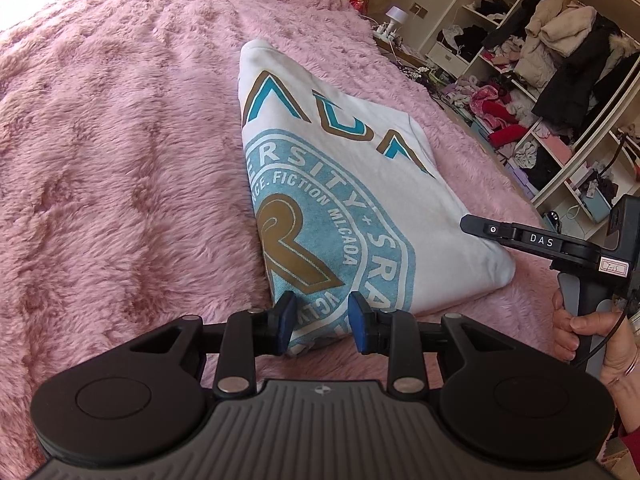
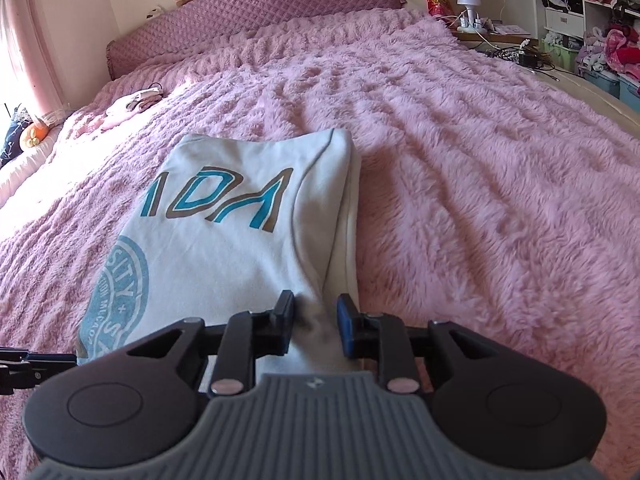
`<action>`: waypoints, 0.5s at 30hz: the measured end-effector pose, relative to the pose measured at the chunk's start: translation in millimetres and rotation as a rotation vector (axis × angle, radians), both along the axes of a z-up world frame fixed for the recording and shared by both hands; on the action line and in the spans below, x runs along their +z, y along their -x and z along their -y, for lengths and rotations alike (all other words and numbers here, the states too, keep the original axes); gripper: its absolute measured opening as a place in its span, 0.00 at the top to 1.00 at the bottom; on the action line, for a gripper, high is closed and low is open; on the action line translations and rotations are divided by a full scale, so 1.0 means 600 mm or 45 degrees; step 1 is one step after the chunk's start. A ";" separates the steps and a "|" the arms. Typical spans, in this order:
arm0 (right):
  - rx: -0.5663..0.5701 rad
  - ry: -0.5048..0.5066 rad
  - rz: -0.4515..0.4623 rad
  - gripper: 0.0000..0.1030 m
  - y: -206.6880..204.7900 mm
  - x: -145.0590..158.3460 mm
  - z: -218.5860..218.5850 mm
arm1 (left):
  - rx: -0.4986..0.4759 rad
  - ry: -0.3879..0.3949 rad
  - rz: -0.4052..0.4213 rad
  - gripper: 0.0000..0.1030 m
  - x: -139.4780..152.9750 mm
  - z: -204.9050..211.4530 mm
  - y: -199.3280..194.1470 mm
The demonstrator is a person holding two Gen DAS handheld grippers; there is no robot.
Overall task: Fold small clothes
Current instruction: 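Grasp the sweatshirt side edge with both grippers and lift it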
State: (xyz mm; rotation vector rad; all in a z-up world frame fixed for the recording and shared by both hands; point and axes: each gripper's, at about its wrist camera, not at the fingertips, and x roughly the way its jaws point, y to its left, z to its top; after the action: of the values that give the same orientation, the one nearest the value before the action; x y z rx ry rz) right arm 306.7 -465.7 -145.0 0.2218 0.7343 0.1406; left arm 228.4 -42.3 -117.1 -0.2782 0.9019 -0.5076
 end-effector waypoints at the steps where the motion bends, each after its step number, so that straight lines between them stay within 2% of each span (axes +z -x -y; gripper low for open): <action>1: 0.007 -0.033 0.032 0.61 0.003 0.008 0.007 | 0.006 0.016 0.012 0.65 0.009 -0.007 -0.003; 2: 0.018 -0.096 0.078 0.53 0.005 0.020 0.020 | 0.014 0.048 0.018 0.64 0.015 -0.017 -0.008; 4: 0.026 -0.221 0.089 0.47 -0.005 0.030 0.048 | 0.043 0.120 0.012 0.60 0.021 -0.036 -0.022; 7: 0.052 -0.414 0.030 0.47 -0.039 0.021 0.090 | 0.071 0.225 -0.034 0.60 0.011 -0.063 -0.060; 10: 0.050 -0.492 -0.047 0.47 -0.074 -0.004 0.113 | 0.080 0.331 -0.107 0.58 -0.014 -0.078 -0.094; 12: 0.052 -0.543 -0.099 0.47 -0.091 -0.025 0.119 | 0.081 0.431 -0.198 0.56 -0.043 -0.083 -0.118; 15: 0.070 -0.629 -0.169 0.45 -0.113 -0.059 0.121 | 0.089 0.507 -0.279 0.55 -0.076 -0.082 -0.143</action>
State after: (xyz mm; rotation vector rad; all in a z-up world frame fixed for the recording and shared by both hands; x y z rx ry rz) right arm 374.3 -538.1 -180.3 0.6868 0.8298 0.3630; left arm 314.4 7.1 -162.7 -0.7364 0.9956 -0.5979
